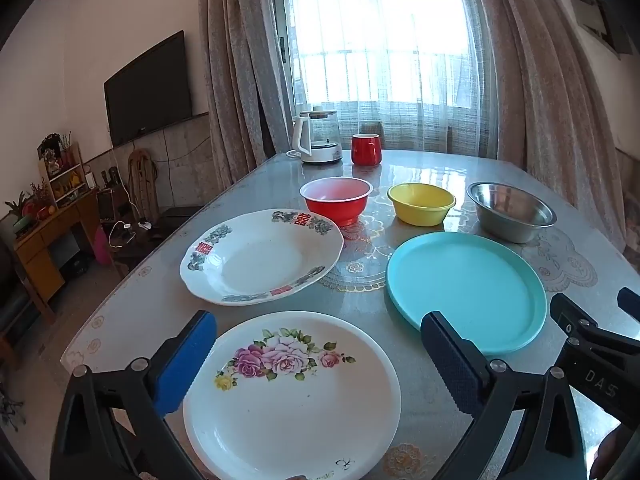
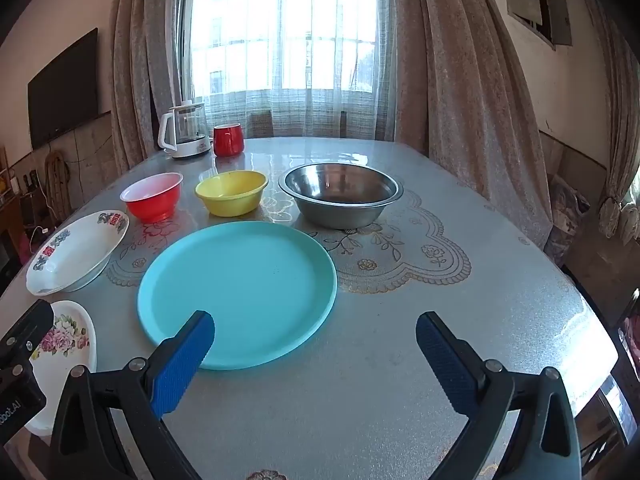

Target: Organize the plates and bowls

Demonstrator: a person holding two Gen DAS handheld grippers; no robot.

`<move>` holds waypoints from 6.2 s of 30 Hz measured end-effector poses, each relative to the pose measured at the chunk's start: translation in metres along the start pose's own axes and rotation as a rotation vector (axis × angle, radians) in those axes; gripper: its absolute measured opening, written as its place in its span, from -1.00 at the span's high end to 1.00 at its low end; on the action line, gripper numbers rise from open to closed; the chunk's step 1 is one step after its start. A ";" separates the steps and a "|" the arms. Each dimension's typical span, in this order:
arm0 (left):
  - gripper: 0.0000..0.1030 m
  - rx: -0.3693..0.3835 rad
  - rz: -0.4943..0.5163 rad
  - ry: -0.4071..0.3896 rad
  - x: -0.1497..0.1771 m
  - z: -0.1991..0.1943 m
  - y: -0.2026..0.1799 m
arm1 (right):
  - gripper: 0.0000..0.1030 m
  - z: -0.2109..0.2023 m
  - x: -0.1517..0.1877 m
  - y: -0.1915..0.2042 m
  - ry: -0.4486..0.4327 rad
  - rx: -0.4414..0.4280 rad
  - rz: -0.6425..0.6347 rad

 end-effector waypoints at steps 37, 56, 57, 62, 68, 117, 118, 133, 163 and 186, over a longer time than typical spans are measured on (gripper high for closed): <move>-0.99 -0.003 -0.041 0.116 0.001 0.026 0.012 | -0.99 0.009 -0.002 0.003 -0.016 -0.065 -0.010; -0.99 -0.004 -0.011 0.105 0.000 0.025 0.006 | -0.99 0.014 0.002 -0.003 -0.001 -0.078 0.014; -0.99 -0.003 -0.011 0.108 0.000 0.026 0.006 | -0.99 0.015 0.002 -0.003 0.001 -0.079 0.013; -0.99 -0.002 -0.006 0.107 0.000 0.026 0.005 | -0.99 0.016 0.001 -0.002 0.000 -0.079 0.005; -0.99 0.004 0.002 0.114 0.002 0.027 0.002 | -0.99 0.021 0.003 -0.004 0.013 -0.085 0.011; 0.41 0.410 0.081 0.552 -0.051 0.130 -0.047 | 0.45 0.120 -0.007 -0.066 0.262 -0.395 0.298; 0.46 0.407 0.088 0.562 -0.051 0.135 -0.049 | 0.46 0.122 -0.008 -0.067 0.262 -0.390 0.291; 0.71 0.341 0.133 0.661 -0.028 0.177 -0.061 | 0.51 0.132 -0.014 -0.064 0.267 -0.422 0.260; 0.66 0.235 0.151 0.607 -0.034 0.167 -0.026 | 0.57 0.143 -0.031 -0.019 0.280 -0.431 0.142; 0.55 0.287 0.065 0.455 -0.059 0.107 0.006 | 0.56 0.145 -0.036 0.001 0.287 -0.406 0.100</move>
Point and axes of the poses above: each gripper's, at about its wrist camera, not at the fingertips, and z roughly the way its jaws point, y to its left, x to its underside, the point moved 3 cm from there along z, roughly the way its jaws point, and after that the axes turned 9 degrees about -z, right-handed, at the moved point
